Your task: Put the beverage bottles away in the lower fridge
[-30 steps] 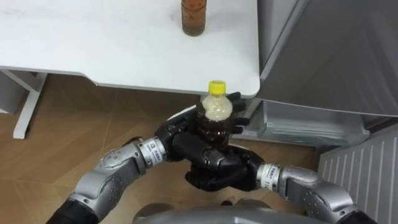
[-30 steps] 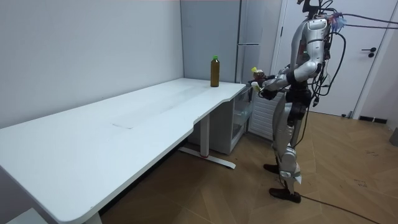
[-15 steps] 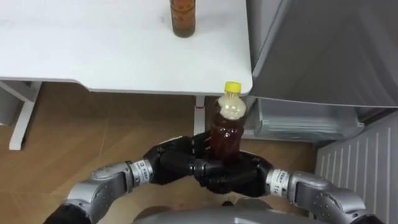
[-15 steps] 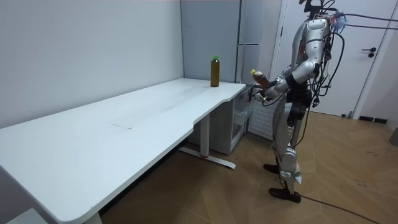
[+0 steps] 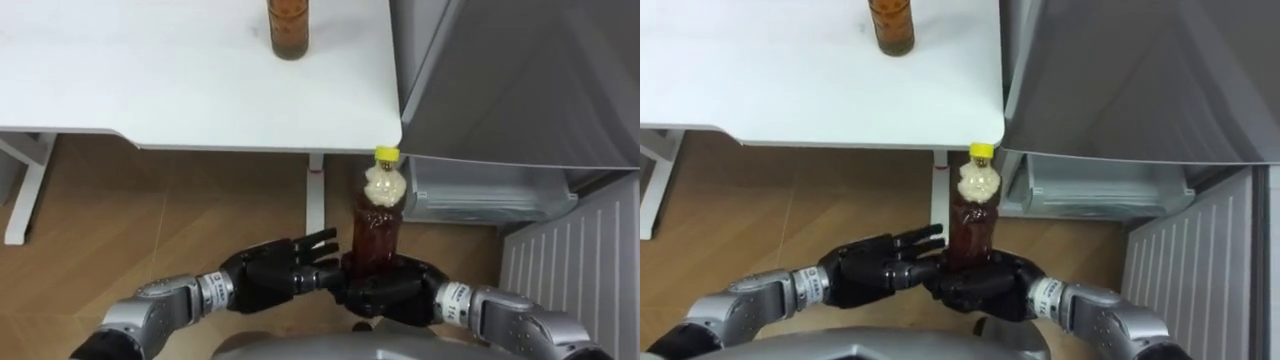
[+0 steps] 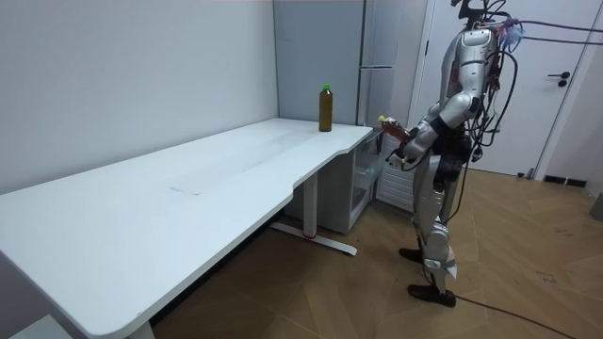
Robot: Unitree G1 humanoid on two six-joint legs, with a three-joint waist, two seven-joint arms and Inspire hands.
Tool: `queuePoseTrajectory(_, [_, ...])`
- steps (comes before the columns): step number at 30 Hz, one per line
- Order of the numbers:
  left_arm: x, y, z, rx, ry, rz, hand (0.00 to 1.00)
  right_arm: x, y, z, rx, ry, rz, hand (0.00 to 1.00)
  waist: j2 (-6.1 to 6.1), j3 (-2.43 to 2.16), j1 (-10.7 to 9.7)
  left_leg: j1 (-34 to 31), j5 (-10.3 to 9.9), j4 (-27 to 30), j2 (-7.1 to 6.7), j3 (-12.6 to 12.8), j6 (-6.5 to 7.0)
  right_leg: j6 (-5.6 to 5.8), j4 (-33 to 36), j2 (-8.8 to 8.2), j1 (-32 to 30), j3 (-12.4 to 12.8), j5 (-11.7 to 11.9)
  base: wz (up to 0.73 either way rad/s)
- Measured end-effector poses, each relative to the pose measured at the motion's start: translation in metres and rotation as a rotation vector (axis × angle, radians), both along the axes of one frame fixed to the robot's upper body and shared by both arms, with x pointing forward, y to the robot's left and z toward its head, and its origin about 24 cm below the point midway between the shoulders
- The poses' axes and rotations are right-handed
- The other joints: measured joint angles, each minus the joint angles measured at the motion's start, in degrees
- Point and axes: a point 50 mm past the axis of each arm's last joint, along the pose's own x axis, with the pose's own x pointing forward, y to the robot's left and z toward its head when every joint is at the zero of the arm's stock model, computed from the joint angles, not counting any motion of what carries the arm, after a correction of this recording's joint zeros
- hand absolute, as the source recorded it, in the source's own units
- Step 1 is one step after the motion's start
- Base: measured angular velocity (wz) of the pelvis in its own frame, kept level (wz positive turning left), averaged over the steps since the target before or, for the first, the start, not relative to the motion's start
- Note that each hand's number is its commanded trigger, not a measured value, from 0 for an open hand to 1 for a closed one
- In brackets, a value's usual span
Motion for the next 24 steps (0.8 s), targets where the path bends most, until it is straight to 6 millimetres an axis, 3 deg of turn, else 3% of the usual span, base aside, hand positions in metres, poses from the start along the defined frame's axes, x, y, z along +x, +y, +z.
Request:
queuePoseTrajectory(5, [-0.025,0.024,-0.015,0.111,0.122,0.013,0.00,0.013,-0.025,0.000,0.039,0.023,-0.285,1.00,0.09,-0.05,0.01,-0.41,0.00,0.60,0.00,0.25,0.00,0.01,-0.05,-0.05,-0.18,-0.08,0.00,0.00])
queuePoseTrajectory(10, [-0.029,0.030,-0.022,0.136,0.162,0.106,0.00,0.020,-0.035,0.001,0.009,0.001,-0.389,1.00,0.28,-0.35,0.02,-0.10,0.01,0.34,0.05,0.33,0.00,0.00,0.07,-0.04,-0.01,-0.06,0.01,0.00])
queuePoseTrajectory(19, [-0.054,0.046,-0.034,0.096,0.278,0.441,0.00,0.016,-0.055,-0.009,-0.051,0.064,-0.591,1.00,-0.32,-0.95,0.17,0.71,0.02,0.15,0.10,1.40,0.00,-0.05,0.29,0.07,0.15,0.73,0.04,-0.05])
queuePoseTrajectory(24, [-0.070,0.052,-0.038,0.040,0.326,0.670,0.00,0.011,-0.069,-0.016,-0.119,0.118,-0.710,1.00,-0.26,-0.94,0.13,2.47,0.01,-0.88,0.27,1.65,0.00,-0.04,-0.72,0.33,1.72,0.76,0.09,-0.02])
